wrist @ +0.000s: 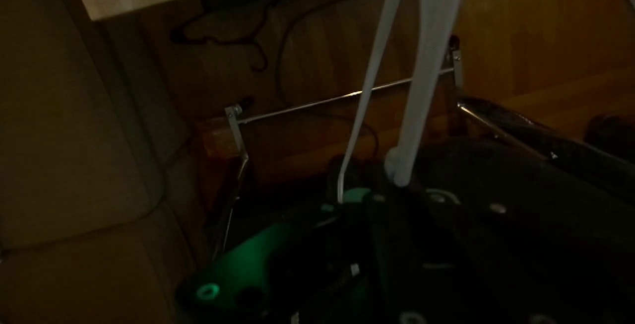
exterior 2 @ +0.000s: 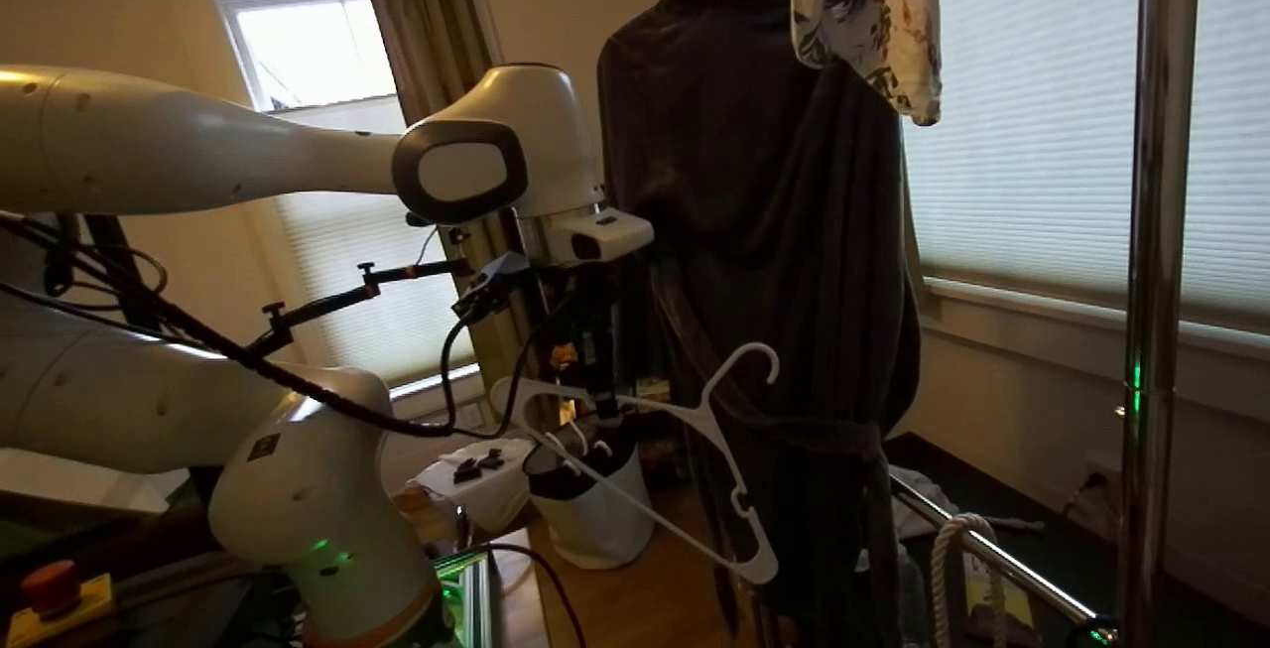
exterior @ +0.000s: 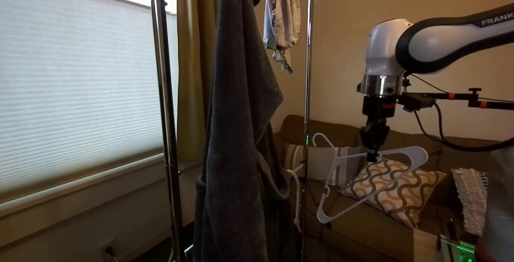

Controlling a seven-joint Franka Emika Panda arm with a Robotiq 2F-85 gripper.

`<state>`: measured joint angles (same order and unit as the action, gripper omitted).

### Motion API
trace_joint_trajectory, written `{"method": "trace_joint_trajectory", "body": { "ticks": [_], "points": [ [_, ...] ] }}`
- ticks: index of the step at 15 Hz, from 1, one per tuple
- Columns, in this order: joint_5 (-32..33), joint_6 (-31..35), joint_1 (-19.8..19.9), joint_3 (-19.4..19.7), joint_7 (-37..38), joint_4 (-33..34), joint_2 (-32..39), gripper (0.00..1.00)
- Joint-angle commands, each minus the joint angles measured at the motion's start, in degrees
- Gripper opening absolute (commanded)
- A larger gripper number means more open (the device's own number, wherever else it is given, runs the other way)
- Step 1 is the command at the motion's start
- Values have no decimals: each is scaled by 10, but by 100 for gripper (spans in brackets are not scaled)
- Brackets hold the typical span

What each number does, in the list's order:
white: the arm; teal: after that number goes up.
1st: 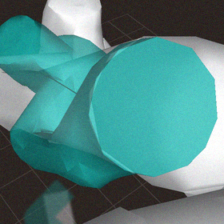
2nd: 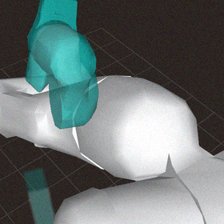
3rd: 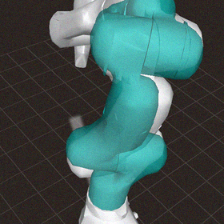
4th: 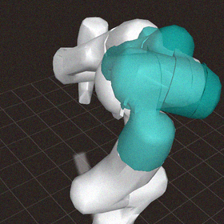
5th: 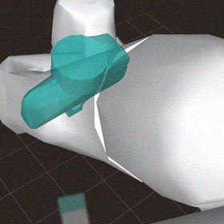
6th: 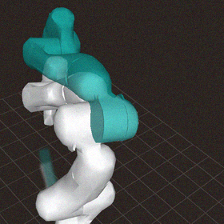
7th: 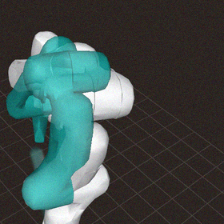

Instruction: Remove the coat hanger from the top railing and hang it on the bottom railing

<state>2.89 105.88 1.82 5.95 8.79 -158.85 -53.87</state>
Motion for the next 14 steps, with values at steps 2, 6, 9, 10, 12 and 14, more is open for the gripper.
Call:
{"method": "trace_joint_trajectory", "body": {
  "ticks": [2,6,9,10,12,14],
  "points": [
    [-12,-4,28,1,-26,1,8,8],
    [-7,-3,40,22,-44,1,21,2],
    [-12,30,67,84,-101,4,41,2],
    [-15,48,76,108,-121,5,53,2],
    [-23,86,80,152,-175,6,86,2],
    [-34,116,80,185,-218,5,125,2]
  ]
}}
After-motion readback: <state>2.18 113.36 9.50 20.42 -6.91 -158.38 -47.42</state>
